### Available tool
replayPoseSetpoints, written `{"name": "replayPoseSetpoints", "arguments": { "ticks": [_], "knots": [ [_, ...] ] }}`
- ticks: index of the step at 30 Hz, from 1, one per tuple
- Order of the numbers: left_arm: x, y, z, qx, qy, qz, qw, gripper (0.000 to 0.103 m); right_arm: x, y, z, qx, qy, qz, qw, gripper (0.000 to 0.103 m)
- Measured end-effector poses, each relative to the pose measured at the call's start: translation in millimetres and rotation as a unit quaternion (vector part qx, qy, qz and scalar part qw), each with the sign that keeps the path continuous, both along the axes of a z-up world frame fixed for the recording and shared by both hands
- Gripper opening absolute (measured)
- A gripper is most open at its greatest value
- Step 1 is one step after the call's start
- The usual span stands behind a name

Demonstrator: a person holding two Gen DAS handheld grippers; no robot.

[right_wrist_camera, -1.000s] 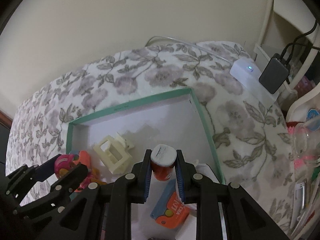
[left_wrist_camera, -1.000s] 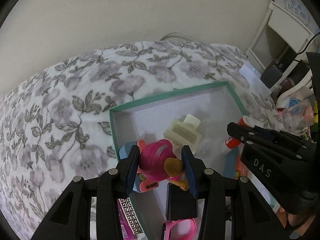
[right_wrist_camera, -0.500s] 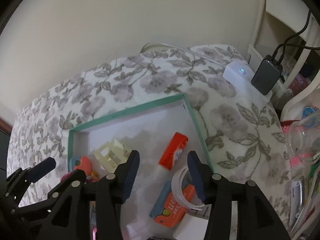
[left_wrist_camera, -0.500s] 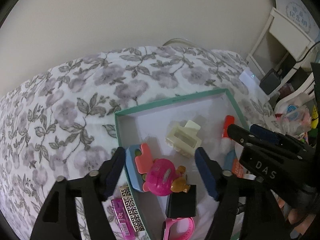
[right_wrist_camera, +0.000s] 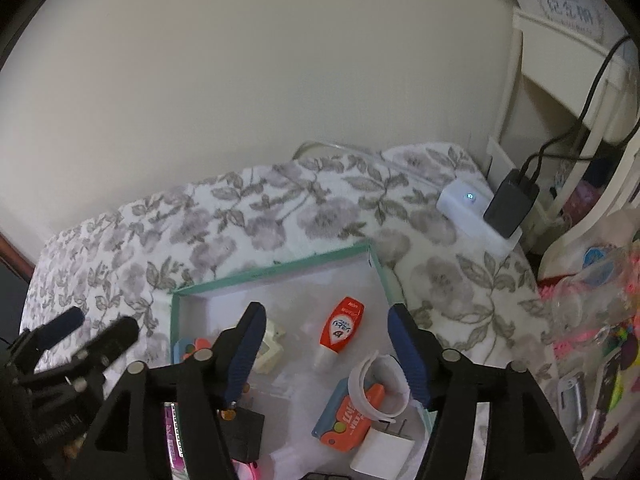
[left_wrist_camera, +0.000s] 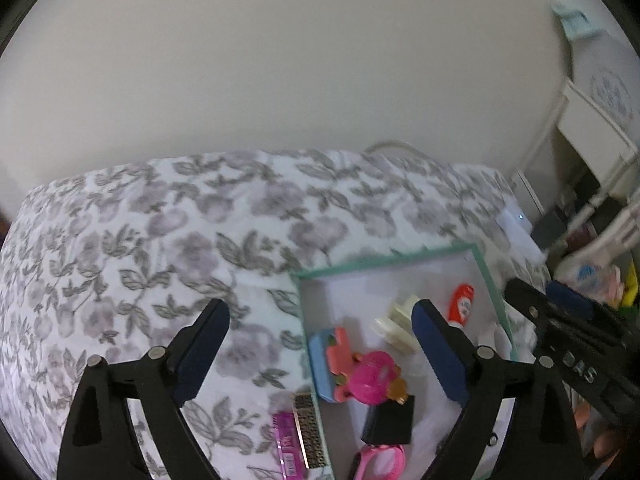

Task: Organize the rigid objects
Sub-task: 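Open both tools to drop the toy figure and glue bottle into the tray, then move both open tools back to the items beside the tray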

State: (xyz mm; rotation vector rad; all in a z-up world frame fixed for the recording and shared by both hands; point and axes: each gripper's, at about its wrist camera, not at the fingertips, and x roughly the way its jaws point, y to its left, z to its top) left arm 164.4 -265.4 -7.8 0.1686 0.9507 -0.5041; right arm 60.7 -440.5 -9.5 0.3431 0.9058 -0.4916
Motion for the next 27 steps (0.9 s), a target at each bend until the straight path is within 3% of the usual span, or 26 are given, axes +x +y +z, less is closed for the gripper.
{"name": "replayPoseSetpoints", "arguments": {
  "ticks": [2,9,13,17,19,27],
  "knots": [
    [5,8,1,-0.001,-0.004,0.018,0.9998,0.094,0,2,3,-0.004,-0.002,0.003,1.0,0.077],
    [27,39,-4,-0.022,0.016,0.067,0.9974,0.096,5,9,2,-0.005,0.0,0.016,1.0,0.079],
    [35,53,-9,-0.023,0.02,0.091,0.9954,0.096,7,13,0,-0.007,0.002,0.02,1.0,0.09],
    [43,65,-16,-0.016,0.029,0.112,0.9932,0.096,12,21,1,-0.007,0.002,0.029,1.0,0.091],
    [45,73,-19,-0.017,0.038,0.124,0.9915,0.097,16,27,-1,-0.008,0.007,0.035,0.999,0.102],
    [39,108,-7,-0.039,0.067,0.169,0.9825,0.097,21,55,8,0.009,0.01,0.048,0.999,0.102]
  ]
}}
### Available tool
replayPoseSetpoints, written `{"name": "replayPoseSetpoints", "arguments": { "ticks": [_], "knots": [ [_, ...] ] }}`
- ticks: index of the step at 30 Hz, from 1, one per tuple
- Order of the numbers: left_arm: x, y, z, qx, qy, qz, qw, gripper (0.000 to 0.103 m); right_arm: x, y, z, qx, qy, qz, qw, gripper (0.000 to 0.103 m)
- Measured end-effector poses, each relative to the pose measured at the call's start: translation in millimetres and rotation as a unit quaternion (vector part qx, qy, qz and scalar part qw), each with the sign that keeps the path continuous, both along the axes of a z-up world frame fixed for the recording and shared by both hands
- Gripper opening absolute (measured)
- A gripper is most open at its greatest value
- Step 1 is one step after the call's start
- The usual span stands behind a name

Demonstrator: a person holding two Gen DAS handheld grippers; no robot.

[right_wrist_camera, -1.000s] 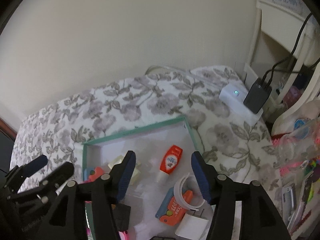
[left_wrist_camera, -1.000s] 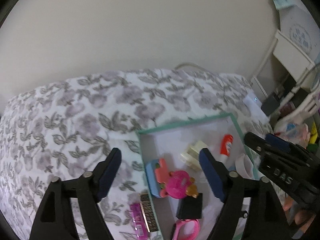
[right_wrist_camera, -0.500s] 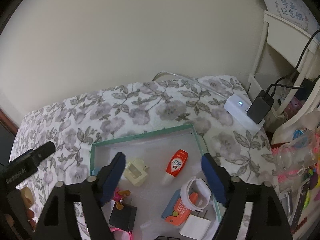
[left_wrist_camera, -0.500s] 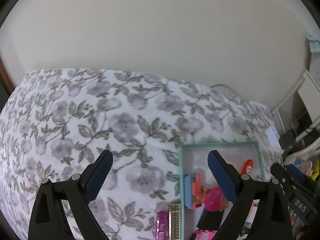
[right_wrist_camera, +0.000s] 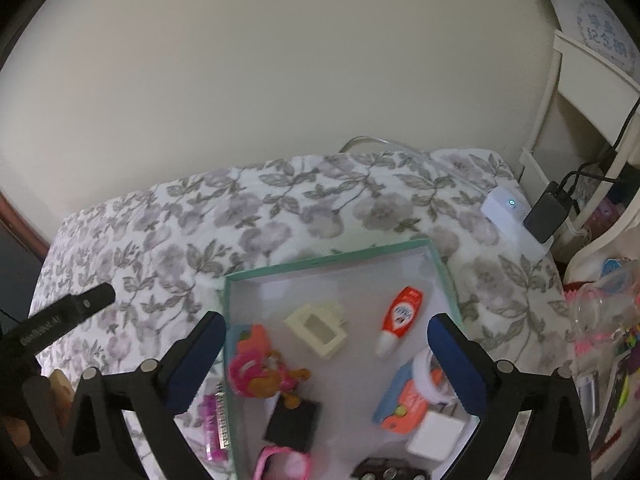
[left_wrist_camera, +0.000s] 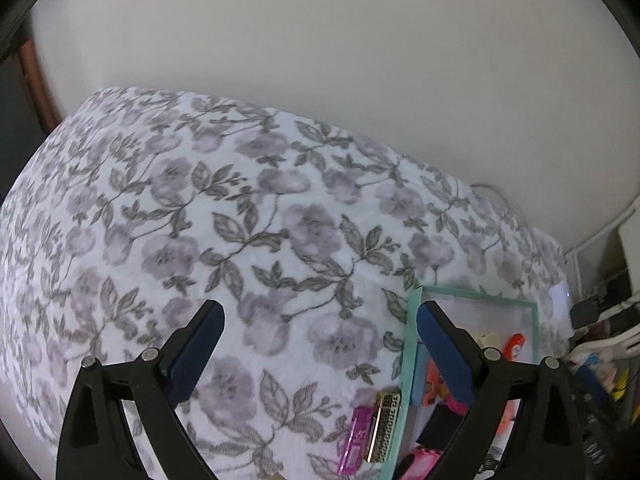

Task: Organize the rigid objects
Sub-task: 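Move both open tools back to the items beside the tray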

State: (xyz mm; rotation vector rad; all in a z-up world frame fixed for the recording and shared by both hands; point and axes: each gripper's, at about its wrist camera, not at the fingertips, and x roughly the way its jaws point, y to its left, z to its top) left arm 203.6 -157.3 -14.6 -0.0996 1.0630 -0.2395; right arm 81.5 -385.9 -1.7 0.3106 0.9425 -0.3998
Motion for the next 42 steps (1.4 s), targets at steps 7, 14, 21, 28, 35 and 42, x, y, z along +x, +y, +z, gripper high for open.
{"name": "replayPoseSetpoints", "arguments": {
  "ticks": [7,14,21,28,35,42],
  "knots": [
    [-31,20,8,0.013,0.003,0.01,0.9999,0.097,-8,41,14,0.002,0.008,0.022,1.0,0.103],
    [-58,32,-19,0.03,0.031,0.015,0.999,0.097,-25,68,-1,-0.002,0.045,0.026,0.999,0.103],
    [-76,36,-56,0.042,0.075,0.013,0.9962,0.097,-43,80,-35,0.01,0.087,0.024,0.996,0.103],
    [-71,23,-92,0.042,0.106,-0.009,0.9935,0.097,-48,70,-39,0.014,0.089,0.013,0.996,0.103],
    [-69,3,-130,0.041,0.148,-0.036,0.9875,0.097,-49,61,-36,0.024,0.08,0.003,0.996,0.103],
    [-72,-16,-129,0.053,0.123,-0.066,0.9887,0.097,-50,52,-38,0.041,0.075,-0.01,0.996,0.103]
  ]
}}
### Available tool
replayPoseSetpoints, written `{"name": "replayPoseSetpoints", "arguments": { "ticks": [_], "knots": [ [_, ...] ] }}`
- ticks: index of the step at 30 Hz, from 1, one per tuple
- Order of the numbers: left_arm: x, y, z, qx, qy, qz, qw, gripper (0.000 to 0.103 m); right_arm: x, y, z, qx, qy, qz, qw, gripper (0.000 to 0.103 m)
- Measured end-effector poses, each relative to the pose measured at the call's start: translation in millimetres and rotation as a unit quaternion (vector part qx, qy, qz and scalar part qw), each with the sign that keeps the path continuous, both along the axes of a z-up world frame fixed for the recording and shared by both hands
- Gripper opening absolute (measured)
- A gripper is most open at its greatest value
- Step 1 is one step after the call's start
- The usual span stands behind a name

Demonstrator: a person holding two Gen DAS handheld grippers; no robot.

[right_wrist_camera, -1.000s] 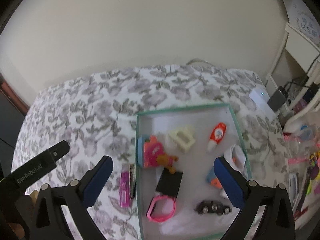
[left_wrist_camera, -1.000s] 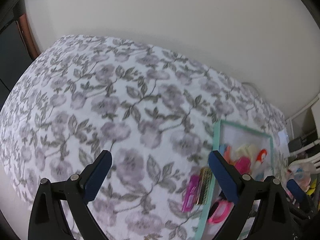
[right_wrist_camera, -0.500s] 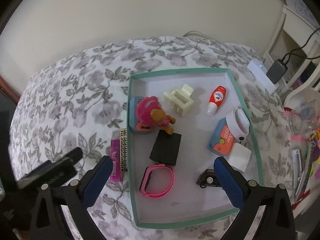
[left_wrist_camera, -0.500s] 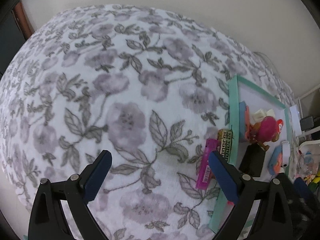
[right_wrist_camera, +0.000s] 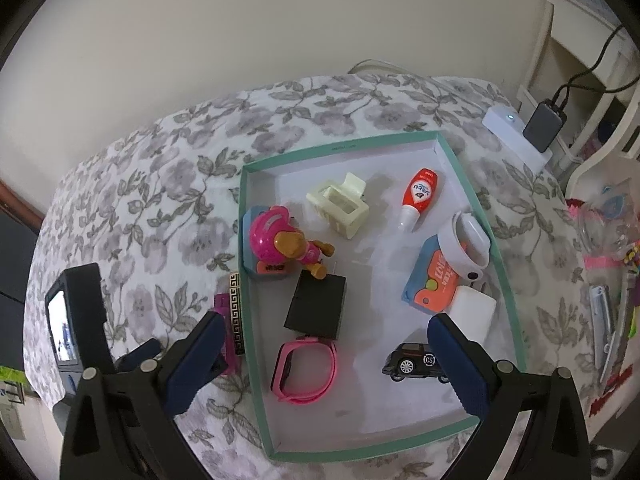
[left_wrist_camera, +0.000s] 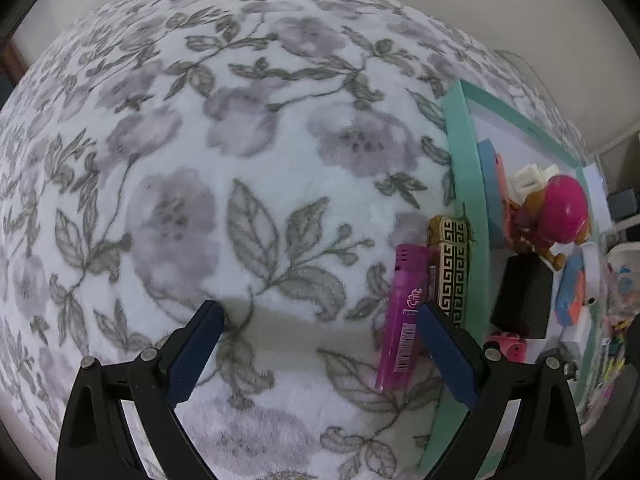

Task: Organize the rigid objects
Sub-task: 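Move both open tools back to the items beside the tray, then grasp the pink lighter with the left tool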

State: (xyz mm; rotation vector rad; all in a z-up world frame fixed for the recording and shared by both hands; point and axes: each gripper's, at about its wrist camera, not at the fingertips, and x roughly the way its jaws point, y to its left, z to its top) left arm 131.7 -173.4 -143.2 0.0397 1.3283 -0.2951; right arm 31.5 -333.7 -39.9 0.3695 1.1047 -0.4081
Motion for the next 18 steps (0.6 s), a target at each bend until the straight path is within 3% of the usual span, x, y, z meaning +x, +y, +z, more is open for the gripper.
{"name": "replayPoseSetpoints", "arguments": {
  "ticks": [8,15,18],
  "knots": [
    [-13,-40,-3,0.062,-0.039,-0.044,0.9963,0.098,-1,-1,-1,0.004,0.0,-0.003,1.0,0.102],
    [-10,-49,-3,0.07,-0.048,-0.042,0.9955,0.097,0,0,-3,0.006,0.005,-0.005,1.0,0.103],
    [-9,-50,2,0.066,-0.048,-0.047,0.9956,0.087,0,-1,-5,0.007,0.009,-0.004,1.0,0.102]
  ]
}}
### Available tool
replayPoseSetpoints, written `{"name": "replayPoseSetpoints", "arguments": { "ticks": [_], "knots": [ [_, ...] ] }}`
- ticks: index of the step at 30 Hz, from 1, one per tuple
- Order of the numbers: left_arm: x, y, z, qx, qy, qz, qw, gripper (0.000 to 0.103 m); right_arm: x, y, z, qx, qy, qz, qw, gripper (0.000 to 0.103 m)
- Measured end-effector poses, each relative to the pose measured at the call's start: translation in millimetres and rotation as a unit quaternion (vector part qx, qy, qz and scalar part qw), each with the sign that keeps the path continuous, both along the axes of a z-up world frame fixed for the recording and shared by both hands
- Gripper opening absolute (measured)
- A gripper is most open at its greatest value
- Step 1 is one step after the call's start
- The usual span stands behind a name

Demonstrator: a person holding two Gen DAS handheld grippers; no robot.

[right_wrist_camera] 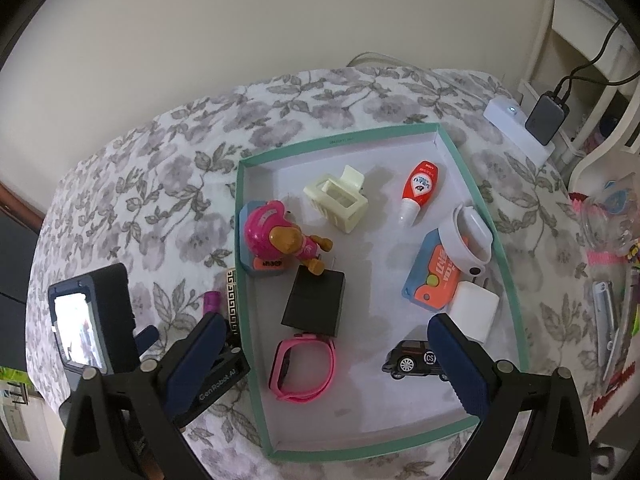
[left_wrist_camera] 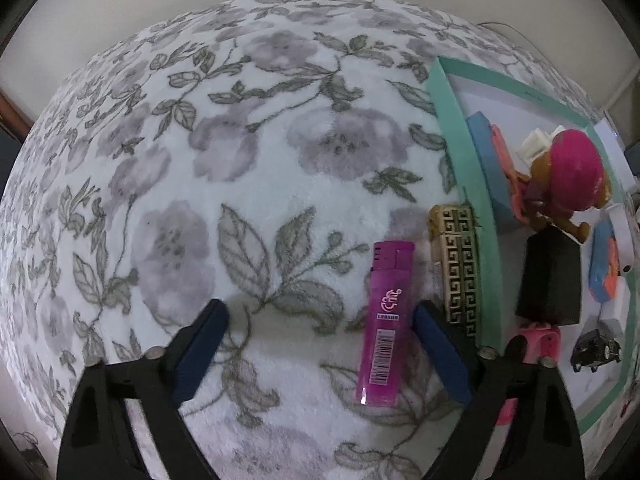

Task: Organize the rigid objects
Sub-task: 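Grasp the pink lighter with the left tool, then hold the pink lighter in the left tool while the right approaches the gold patterned bar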

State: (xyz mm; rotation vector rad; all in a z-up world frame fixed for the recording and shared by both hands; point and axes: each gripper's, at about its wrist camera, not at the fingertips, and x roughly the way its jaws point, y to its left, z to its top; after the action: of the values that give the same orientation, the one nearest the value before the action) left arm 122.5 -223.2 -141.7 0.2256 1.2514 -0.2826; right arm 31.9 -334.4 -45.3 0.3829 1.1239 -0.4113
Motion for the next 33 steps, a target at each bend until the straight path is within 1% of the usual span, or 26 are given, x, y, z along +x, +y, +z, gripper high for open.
{"name": "replayPoseSetpoints", "arguments": {
  "ticks": [2,3,5,6,9,11,13,16,18,23,25,27,31,33],
  "knots": [
    [0,-3,5,0.0,-0.003,-0.005,1.0,0.073,1,0,-1,0.0,0.003,0.0,1.0,0.103],
    [-2,-6,7,0.004,-0.005,-0.012,0.9999,0.071,1,0,-2,0.0,0.004,0.001,1.0,0.102],
    [-3,-11,10,0.007,-0.006,-0.021,0.9997,0.06,1,1,-2,-0.001,0.004,0.002,1.0,0.102],
    [-3,-14,12,0.006,-0.005,-0.024,0.9997,0.058,1,1,-2,-0.001,0.004,0.003,1.0,0.102],
    [-7,-19,18,0.01,-0.001,-0.029,0.9995,0.045,2,2,-2,-0.001,0.004,0.006,1.0,0.102],
    [-10,-16,19,0.01,0.003,-0.038,0.9992,0.031,3,3,-2,-0.001,0.004,0.007,1.0,0.102],
    [-15,-16,20,0.013,0.008,-0.041,0.999,0.026,5,4,-4,0.0,0.005,0.011,1.0,0.102],
    [-15,-15,22,0.008,0.017,-0.037,0.9991,0.022,7,5,-6,0.001,0.005,0.014,1.0,0.102],
    [-15,-4,22,0.006,0.022,-0.028,0.9993,0.021,7,5,-7,0.002,0.002,0.014,1.0,0.102],
    [-9,22,27,0.016,0.025,0.011,0.9995,0.021,14,9,-12,0.008,-0.002,0.026,1.0,0.102],
    [-4,33,28,0.011,0.031,0.029,0.999,0.021,19,14,-12,0.008,-0.007,0.036,0.999,0.102],
    [1,43,29,0.003,0.038,0.044,0.9983,0.021,26,21,-12,0.012,-0.016,0.052,0.998,0.102],
    [11,66,32,0.008,0.04,0.072,0.9966,0.021,40,35,-10,0.023,-0.03,0.086,0.996,0.102],
    [17,79,33,0.002,0.047,0.084,0.9954,0.021,47,43,-10,0.027,-0.038,0.106,0.993,0.102]
  ]
}}
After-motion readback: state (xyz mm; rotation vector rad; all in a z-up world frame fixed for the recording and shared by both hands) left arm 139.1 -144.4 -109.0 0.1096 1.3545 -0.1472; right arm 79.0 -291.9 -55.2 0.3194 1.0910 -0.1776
